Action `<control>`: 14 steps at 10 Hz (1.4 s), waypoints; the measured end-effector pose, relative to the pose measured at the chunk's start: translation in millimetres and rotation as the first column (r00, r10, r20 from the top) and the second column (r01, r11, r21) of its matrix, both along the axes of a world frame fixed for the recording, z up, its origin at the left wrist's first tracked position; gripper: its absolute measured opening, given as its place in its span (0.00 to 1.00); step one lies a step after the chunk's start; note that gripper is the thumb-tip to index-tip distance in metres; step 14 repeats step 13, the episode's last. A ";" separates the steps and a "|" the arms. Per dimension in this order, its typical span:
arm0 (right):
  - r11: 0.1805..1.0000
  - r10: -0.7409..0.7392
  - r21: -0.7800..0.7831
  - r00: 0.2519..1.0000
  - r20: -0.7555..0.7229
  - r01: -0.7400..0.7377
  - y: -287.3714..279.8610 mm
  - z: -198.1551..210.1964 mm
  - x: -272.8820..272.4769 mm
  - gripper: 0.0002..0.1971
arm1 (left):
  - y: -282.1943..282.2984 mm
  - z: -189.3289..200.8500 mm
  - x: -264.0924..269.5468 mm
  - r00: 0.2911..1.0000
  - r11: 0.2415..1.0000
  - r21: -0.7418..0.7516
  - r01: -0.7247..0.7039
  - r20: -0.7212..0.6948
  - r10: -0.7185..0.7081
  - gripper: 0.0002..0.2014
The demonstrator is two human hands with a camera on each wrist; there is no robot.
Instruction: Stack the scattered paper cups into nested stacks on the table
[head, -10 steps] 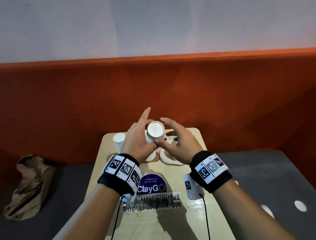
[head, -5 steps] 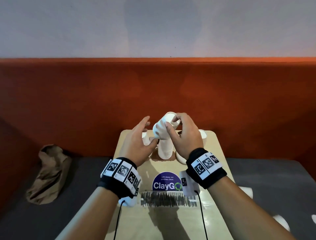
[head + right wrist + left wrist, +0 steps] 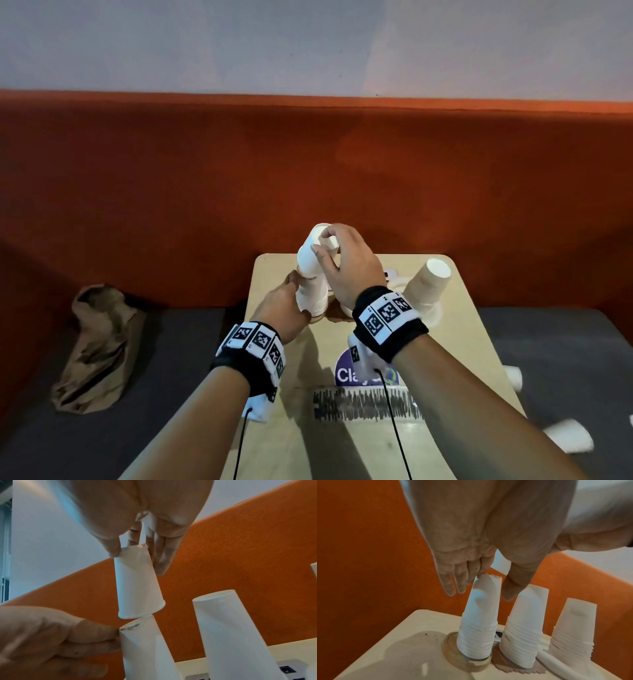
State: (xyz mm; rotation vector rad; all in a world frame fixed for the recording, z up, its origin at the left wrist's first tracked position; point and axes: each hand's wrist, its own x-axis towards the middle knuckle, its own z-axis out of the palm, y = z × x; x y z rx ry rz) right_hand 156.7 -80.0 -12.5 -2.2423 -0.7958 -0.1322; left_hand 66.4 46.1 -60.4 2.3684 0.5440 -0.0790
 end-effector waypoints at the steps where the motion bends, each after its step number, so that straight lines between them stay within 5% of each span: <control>1: 0.998 -0.016 -0.068 1.000 -0.007 0.015 10.3 -3.6 1.0 0.14 | 8.7 -19.6 5.2 0.999 0.998 0.048 0.041 -0.026 -0.040 0.36; 4: 0.985 -0.113 -0.141 0.992 -0.056 0.104 21.9 -29.1 -2.3 0.13 | 16.3 -39.4 7.6 0.995 0.994 -0.070 0.090 -0.036 -0.092 0.26; 10: 0.943 -0.049 -0.334 0.990 -0.132 0.002 26.0 -52.0 -9.3 0.16 | 18.8 -36.8 7.4 0.991 0.987 -0.119 0.111 -0.061 -0.119 0.16; 14: 0.938 -0.061 -0.342 0.998 -0.016 0.052 2.1 -25.4 -17.8 0.21 | 11.2 14.6 0.0 0.998 0.999 0.015 -0.052 -0.025 0.052 0.32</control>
